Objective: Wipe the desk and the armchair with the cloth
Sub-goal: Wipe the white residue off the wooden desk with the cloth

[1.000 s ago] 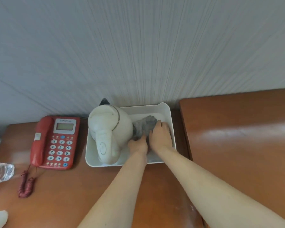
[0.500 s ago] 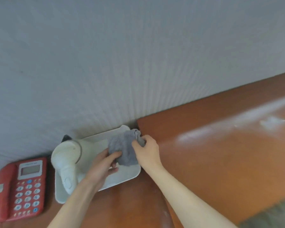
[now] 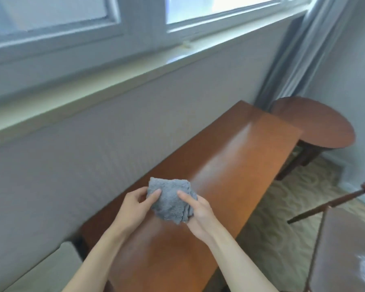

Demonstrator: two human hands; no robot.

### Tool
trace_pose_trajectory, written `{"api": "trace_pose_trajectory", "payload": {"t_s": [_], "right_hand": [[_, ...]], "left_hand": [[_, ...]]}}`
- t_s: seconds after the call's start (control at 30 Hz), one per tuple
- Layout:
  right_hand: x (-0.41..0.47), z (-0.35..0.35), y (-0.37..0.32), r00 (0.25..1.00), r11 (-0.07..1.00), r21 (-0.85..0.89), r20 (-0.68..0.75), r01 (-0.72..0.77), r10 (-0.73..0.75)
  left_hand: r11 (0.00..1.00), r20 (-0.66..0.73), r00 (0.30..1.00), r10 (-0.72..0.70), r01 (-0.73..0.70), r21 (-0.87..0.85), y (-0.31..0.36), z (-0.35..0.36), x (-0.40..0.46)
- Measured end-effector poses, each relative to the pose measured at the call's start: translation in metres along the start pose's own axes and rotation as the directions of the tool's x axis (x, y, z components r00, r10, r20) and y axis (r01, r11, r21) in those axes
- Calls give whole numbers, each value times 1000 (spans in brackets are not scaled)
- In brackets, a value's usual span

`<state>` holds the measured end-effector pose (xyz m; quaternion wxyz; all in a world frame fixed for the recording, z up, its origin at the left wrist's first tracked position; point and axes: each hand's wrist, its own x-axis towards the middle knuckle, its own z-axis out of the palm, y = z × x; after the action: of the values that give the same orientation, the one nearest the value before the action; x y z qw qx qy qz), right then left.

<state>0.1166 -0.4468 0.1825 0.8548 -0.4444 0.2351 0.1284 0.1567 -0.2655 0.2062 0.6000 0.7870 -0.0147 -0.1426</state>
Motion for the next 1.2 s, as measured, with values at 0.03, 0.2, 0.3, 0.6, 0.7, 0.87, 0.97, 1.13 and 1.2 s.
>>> {"api": "trace_pose_trajectory", "payload": {"t_s": [0.03,0.2,0.3,0.6,0.7,0.87,0.97,1.13,1.2], "right_hand": [[-5,-17,-20,1000,1000,23,22,-6,6],[-7,-102,-95,999,996,-83,-24,37,-39],[18,-152,-121,956,972,-210,-246,109,-160],[129,-296,-173,706,694,-707,-425,132,-567],[170,-311,-186,657,660,-738,-429,143,-621],[261,-325,-202,516,566,-792,-394,229,-761],[293,-335,-213,430,478,-843,-347,246,-834],[343,-366,-208,570,263,-961,-171,81,-803],[351,-362,-183,736,79,-997,-62,-11,-674]], "left_hand": [[999,30,999,30,-31,14,14,20,8],[987,125,987,97,-112,119,44,124,61],[969,29,999,22,-28,246,22,182,98],[667,-33,999,30,5,745,-61,263,209],[592,35,992,119,-100,800,-57,281,256],[466,165,969,183,-233,854,-76,315,359],[419,243,951,193,-303,856,-93,325,405],[376,277,924,262,-362,853,-111,330,443],[380,289,920,265,-375,846,-111,330,445]]}}
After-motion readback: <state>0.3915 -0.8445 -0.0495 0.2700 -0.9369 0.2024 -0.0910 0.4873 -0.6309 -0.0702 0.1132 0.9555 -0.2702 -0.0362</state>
